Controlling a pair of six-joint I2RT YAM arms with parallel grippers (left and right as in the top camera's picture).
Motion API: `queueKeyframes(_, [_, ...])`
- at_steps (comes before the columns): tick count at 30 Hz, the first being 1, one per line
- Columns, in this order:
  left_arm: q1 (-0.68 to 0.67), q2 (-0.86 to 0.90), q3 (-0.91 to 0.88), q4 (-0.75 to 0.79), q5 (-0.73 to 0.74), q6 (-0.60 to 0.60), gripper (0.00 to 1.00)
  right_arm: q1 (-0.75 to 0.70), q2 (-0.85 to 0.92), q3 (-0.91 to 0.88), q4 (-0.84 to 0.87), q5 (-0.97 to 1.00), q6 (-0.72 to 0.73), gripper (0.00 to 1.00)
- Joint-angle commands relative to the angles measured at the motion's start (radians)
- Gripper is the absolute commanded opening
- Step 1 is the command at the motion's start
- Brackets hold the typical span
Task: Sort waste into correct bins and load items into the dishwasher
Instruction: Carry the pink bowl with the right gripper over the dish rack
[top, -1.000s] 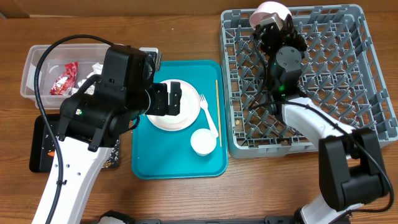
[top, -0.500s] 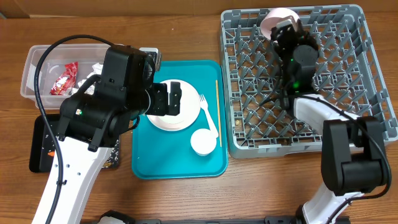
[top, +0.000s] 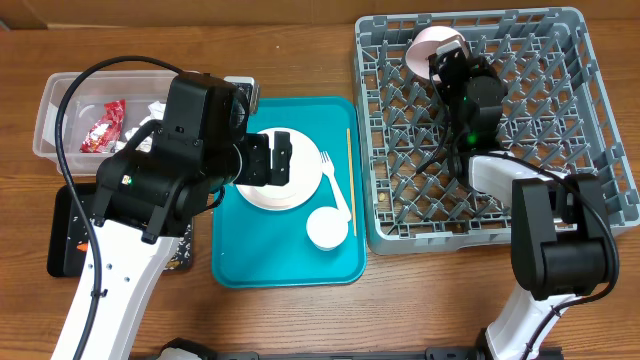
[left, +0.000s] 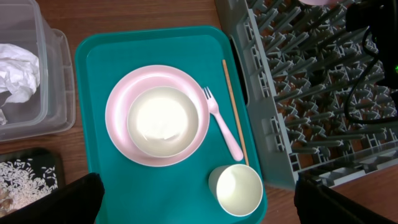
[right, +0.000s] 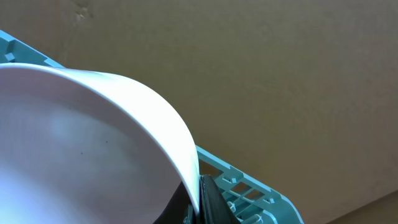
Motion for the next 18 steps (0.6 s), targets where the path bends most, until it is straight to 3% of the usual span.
queueKeyframes(1, [0.005, -0.008, 0.016, 0.003, -0.010, 0.019, 1.00, 0.008, 0.014, 0.010, -0.010, -0.011, 0.011, 0.04])
queueKeyframes(18, [0.005, -0.008, 0.016, 0.003, -0.010, 0.019, 1.00, 0.095, 0.014, 0.010, -0.039, 0.220, -0.128, 0.04])
